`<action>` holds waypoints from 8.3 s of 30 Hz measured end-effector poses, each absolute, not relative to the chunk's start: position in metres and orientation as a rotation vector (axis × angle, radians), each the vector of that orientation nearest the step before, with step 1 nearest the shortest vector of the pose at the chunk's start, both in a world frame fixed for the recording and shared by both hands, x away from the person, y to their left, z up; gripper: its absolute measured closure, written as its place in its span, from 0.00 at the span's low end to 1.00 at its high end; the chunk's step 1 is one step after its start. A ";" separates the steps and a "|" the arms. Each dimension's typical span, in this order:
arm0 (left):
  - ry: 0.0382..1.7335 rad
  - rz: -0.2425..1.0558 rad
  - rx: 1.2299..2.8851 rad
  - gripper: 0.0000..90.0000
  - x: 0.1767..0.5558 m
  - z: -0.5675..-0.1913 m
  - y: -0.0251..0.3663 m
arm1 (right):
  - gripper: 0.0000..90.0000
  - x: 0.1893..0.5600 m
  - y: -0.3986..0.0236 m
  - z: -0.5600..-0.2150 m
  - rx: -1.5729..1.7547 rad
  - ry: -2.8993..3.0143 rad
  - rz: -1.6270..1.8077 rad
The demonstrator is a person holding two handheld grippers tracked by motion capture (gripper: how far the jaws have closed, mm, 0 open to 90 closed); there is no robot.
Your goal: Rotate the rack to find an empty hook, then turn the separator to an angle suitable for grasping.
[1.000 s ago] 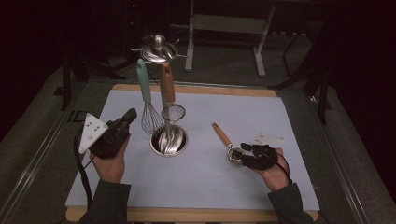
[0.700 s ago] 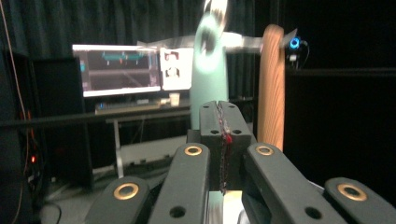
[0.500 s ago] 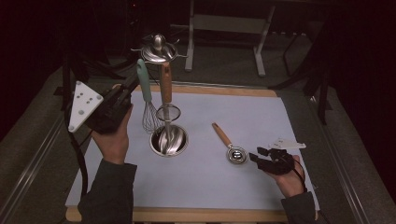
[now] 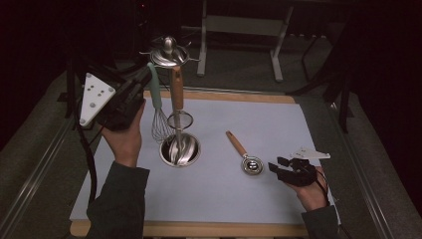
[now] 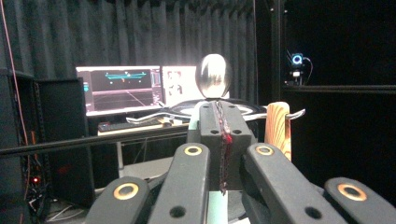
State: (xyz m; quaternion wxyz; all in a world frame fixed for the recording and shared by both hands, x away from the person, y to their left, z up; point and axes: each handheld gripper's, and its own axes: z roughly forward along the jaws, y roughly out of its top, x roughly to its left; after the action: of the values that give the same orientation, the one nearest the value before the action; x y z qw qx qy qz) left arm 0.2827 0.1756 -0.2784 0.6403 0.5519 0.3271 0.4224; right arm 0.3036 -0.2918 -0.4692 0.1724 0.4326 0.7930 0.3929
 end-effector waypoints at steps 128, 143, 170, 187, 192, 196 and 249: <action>1.250 0.648 1.780 0.87 0.288 -0.525 0.219 | 0.59 0.302 -0.307 -0.468 1.260 2.220 1.105; 1.301 0.601 1.807 0.82 0.296 -0.539 0.220 | 0.59 0.305 -0.295 -0.475 1.244 2.268 1.092; 1.293 0.638 1.889 0.78 0.298 -0.541 0.211 | 0.72 0.360 -0.241 -0.484 1.174 2.429 1.012; 1.288 0.641 1.899 0.78 0.298 -0.541 0.210 | 0.82 0.418 -0.227 -0.505 1.420 2.556 1.069; 1.286 0.643 1.905 0.78 0.298 -0.541 0.210 | 0.82 0.422 -0.224 -0.507 1.449 2.577 1.059; 1.285 0.646 1.906 0.78 0.297 -0.540 0.210 | 0.80 0.423 -0.213 -0.508 1.433 2.648 1.018; 1.280 0.641 1.924 0.78 0.298 -0.541 0.208 | 0.79 0.419 -0.142 -0.486 1.104 2.879 0.418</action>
State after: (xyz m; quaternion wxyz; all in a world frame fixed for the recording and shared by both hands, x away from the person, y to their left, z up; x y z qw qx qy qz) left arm 0.2982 0.2085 -0.5406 0.3631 0.7475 0.4973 0.2492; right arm 0.4187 -0.1419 -0.4855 0.0150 0.3547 0.9252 0.1342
